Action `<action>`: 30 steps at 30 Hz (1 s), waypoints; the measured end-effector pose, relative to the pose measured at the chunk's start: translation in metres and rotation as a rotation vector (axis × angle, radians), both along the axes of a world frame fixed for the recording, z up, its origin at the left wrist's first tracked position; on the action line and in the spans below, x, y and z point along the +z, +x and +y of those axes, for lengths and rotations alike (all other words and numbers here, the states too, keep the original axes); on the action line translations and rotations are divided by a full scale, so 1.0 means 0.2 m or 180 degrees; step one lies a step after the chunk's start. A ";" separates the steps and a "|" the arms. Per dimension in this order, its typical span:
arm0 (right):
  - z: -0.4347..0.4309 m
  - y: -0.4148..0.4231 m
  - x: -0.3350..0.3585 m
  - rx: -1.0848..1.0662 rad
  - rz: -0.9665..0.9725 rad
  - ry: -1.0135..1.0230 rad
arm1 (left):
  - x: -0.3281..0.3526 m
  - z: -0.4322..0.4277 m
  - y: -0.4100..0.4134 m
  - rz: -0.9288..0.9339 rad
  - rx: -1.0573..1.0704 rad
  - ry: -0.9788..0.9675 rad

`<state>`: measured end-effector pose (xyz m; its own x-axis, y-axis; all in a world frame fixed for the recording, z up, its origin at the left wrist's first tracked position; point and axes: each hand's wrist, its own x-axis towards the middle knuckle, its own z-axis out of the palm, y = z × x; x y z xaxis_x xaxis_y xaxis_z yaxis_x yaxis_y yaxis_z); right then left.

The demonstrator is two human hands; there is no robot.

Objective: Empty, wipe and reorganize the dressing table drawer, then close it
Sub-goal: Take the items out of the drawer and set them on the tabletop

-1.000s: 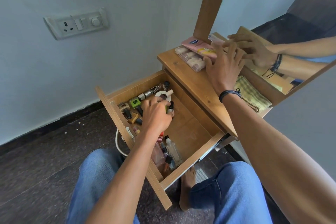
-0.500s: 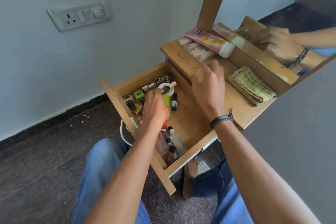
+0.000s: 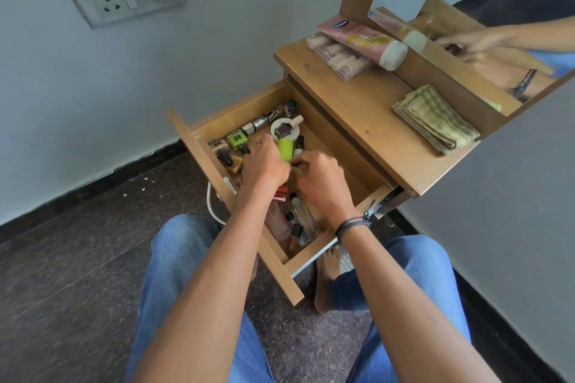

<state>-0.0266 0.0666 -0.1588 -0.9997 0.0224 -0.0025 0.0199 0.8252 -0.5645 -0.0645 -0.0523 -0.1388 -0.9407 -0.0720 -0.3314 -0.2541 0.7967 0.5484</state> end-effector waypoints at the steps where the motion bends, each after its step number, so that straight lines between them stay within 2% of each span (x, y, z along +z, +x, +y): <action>1: 0.00 0.00 -0.01 0.0004 -0.0038 -0.0053 | 0.00 0.00 0.00 -0.0026 0.0013 0.0014; 6: 0.00 0.01 -0.04 0.0113 -0.0203 -0.0024 | 0.00 -0.02 -0.01 0.0031 -0.0047 0.0161; 17: 0.01 -0.02 -0.08 -0.0250 -0.0433 -0.0219 | 0.01 -0.01 0.02 0.0085 -0.0121 0.0276; 23: 0.02 -0.04 -0.10 -0.0336 -0.0367 -0.0331 | 0.02 0.00 0.02 -0.0035 -0.0060 0.0405; 30: 0.05 -0.03 -0.11 -0.0634 -0.0413 -0.0551 | 0.00 -0.01 0.02 -0.0267 -0.0129 0.0276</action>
